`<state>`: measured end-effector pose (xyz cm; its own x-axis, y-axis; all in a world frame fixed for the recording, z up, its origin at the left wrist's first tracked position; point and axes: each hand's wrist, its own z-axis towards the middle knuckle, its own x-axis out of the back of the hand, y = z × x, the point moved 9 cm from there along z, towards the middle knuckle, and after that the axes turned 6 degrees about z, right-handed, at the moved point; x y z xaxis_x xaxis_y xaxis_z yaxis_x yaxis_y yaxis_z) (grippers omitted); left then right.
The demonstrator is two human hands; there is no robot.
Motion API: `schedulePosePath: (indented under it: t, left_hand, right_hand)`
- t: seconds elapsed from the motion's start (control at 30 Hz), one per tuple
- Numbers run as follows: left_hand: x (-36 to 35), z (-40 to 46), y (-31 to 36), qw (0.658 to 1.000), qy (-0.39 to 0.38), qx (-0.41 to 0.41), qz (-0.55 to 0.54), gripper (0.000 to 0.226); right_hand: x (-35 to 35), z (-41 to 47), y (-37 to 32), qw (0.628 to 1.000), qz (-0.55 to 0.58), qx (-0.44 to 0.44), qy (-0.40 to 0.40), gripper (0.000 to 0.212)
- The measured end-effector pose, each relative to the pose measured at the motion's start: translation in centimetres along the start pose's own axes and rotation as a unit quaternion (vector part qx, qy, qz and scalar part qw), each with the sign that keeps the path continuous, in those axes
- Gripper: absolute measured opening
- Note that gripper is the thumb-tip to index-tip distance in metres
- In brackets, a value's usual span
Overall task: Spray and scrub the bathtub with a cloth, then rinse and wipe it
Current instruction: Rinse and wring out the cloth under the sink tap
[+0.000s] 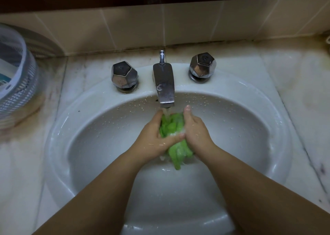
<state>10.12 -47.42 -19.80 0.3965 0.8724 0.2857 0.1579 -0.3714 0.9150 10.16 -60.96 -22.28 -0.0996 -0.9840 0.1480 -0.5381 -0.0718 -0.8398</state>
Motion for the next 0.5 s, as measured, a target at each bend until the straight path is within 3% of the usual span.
schedulePosePath:
  t: [0.07, 0.13, 0.23, 0.3, 0.4, 0.43, 0.5]
  left_hand:
    - [1.6, 0.5, -0.4, 0.995, 0.079, 0.035, 0.054, 0.029]
    - [3.1, 0.8, -1.3, 0.984, 0.147, 0.065, 0.072, 0.014]
    - [3.9, 0.5, -2.5, 0.975, 0.181, 0.128, 0.002, 0.023]
    - [3.8, 0.3, -1.8, 0.975, 0.181, 0.123, 0.026, 0.026]
    - [3.0, 0.3, -0.6, 0.982, 0.155, 0.096, 0.048, 0.046]
    - [2.3, 0.2, -0.3, 0.987, 0.133, 0.087, 0.032, 0.041]
    - [0.3, 0.1, 0.0, 0.997, 0.043, 0.062, -0.014, 0.011]
  right_hand:
    - [-1.3, -0.3, 0.4, 0.998, 0.042, -0.025, -0.049, 0.084]
    - [-2.3, -1.0, -0.2, 0.994, 0.037, 0.008, -0.103, 0.070]
    - [-2.8, -1.4, -0.7, 0.985, 0.002, 0.079, -0.157, 0.050]
    - [-2.3, -1.2, -1.2, 0.987, -0.025, 0.102, -0.120, 0.015]
    - [-1.3, 0.0, -0.3, 0.995, -0.058, 0.064, -0.046, 0.031]
    - [-0.9, 0.3, -0.1, 0.997, -0.057, 0.053, -0.024, 0.028]
    - [0.3, 0.6, -0.1, 0.997, -0.057, 0.049, 0.009, 0.028]
